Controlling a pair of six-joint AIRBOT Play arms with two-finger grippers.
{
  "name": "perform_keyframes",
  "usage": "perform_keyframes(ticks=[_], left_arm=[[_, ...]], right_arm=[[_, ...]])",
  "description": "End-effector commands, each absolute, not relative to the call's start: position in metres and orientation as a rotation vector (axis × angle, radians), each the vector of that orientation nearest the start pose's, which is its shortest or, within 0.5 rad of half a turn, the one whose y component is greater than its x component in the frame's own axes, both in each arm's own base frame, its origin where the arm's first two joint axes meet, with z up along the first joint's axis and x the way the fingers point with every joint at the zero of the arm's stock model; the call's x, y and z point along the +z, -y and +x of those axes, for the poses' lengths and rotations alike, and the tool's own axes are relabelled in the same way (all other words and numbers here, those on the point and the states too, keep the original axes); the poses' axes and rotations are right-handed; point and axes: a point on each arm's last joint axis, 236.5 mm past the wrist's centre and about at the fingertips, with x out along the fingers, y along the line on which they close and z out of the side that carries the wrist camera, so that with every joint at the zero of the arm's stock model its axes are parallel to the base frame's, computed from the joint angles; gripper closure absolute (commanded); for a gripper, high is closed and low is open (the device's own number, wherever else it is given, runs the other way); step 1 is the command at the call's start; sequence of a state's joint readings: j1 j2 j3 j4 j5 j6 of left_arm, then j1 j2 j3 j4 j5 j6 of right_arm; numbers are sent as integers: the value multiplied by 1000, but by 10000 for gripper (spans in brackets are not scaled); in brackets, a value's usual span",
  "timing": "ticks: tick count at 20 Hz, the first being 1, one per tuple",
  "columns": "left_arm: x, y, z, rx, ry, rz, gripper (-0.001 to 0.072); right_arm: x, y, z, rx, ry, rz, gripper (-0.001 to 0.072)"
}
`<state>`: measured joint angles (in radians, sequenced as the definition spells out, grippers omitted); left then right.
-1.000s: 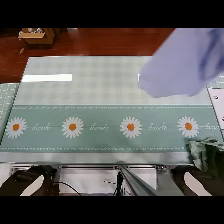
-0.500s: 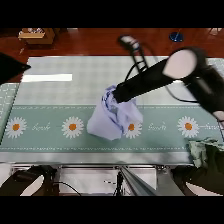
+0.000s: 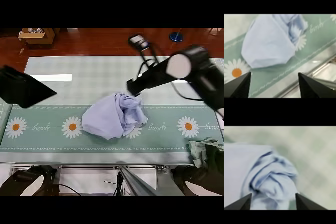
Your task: Fold the shirts.
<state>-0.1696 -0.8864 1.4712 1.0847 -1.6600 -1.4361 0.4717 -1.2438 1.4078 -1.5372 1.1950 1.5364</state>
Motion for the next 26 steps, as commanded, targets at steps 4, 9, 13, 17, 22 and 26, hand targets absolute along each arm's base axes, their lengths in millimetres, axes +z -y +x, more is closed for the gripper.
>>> perform_keyframes(ticks=[4,9,13,17,22,26], left_arm=[[127,149,216,-752,-1295,26,-12],[39,152,196,-812,-1399,-11,-13],[14,151,216,-785,-1304,-232,-12],[13,137,244,-745,-1170,-487,-11],[-40,125,250,-660,-1290,-614,-12],[-84,136,250,-631,-1400,-644,121]], right_arm=[[145,-20,368,127,-1081,-289,131],[139,33,361,49,-1115,-53,174],[141,41,363,33,-1097,-10,180],[149,37,376,48,-1033,0,180],[136,37,380,50,-1064,7,180],[118,38,381,57,-1123,16,181]])
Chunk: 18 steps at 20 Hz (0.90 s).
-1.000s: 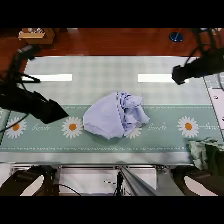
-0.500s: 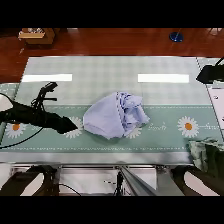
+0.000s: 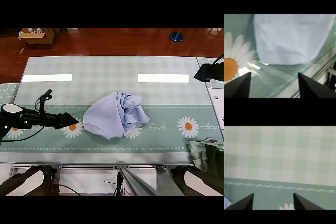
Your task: Fold the shirts.
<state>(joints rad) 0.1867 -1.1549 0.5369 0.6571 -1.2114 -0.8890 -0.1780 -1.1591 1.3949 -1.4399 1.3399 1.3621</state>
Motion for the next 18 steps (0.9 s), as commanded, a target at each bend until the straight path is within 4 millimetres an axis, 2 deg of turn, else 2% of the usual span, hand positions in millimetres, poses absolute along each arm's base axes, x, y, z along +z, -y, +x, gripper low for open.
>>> perform_keyframes(ticks=[1,4,9,11,12,13,15,16,17,18], left_arm=[[-91,140,252,-625,-1414,-659,129],[-99,161,261,-658,-1404,-695,129],[-111,181,278,-631,-1467,-725,134],[-113,191,279,-638,-1511,-735,247],[-114,193,278,-647,-1536,-723,434],[-112,196,277,-670,-1549,-728,663],[-106,198,275,-701,-1563,-736,684],[-103,199,272,-718,-1569,-740,684],[-99,200,267,-749,-1581,-744,684],[-95,201,262,-774,-1594,-752,684]], right_arm=[[114,38,381,59,-1136,17,182],[105,38,381,63,-1167,24,182],[100,38,382,63,-1178,27,185],[100,38,381,63,-1180,27,185],[100,38,381,62,-1182,30,185],[99,37,380,62,-1186,30,185],[97,41,376,52,-1203,16,186],[93,52,372,15,-1223,-17,187],[84,66,365,-35,-1259,-48,238],[69,71,355,-61,-1306,-39,310]])
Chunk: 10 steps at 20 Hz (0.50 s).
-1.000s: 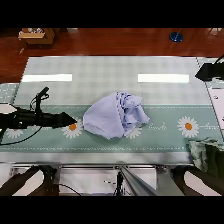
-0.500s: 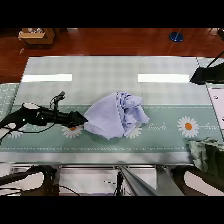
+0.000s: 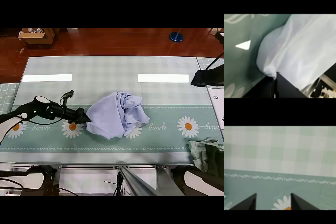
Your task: Fold the shirts.
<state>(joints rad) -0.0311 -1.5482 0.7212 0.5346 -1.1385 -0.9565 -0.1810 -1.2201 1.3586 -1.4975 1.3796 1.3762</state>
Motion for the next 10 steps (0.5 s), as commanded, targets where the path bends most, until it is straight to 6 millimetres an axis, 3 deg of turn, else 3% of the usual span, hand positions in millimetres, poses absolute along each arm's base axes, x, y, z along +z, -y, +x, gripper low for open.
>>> perform_keyframes(ticks=[1,3,5,7,10], left_arm=[[-90,201,259,-803,-1599,-753,684],[-84,202,255,-851,-1591,-735,684],[-82,203,253,-863,-1590,-734,684],[-81,203,253,-863,-1589,-733,684],[-81,203,253,-863,-1589,-732,684]], right_arm=[[50,54,345,-7,-1353,34,309],[16,-8,325,236,-1414,229,193],[-4,-58,308,416,-1433,371,183],[-17,-86,296,507,-1434,425,183],[-39,-102,291,505,-1432,403,183]])
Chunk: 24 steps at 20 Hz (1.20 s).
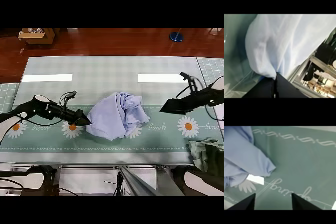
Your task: Fold the shirts.
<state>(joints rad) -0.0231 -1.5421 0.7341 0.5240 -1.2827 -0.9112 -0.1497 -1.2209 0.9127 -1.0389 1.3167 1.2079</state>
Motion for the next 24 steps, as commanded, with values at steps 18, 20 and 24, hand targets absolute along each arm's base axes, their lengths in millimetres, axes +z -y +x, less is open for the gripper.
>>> perform_keyframes(ticks=[18,20,24], left_arm=[[-73,203,250,-926,-1578,-718,684],[-66,203,252,-955,-1571,-716,684],[-52,200,265,-989,-1536,-704,685]], right_arm=[[-103,-169,302,477,-1419,237,689],[-95,-154,308,449,-1395,244,690],[-56,-130,324,417,-1269,229,690]])
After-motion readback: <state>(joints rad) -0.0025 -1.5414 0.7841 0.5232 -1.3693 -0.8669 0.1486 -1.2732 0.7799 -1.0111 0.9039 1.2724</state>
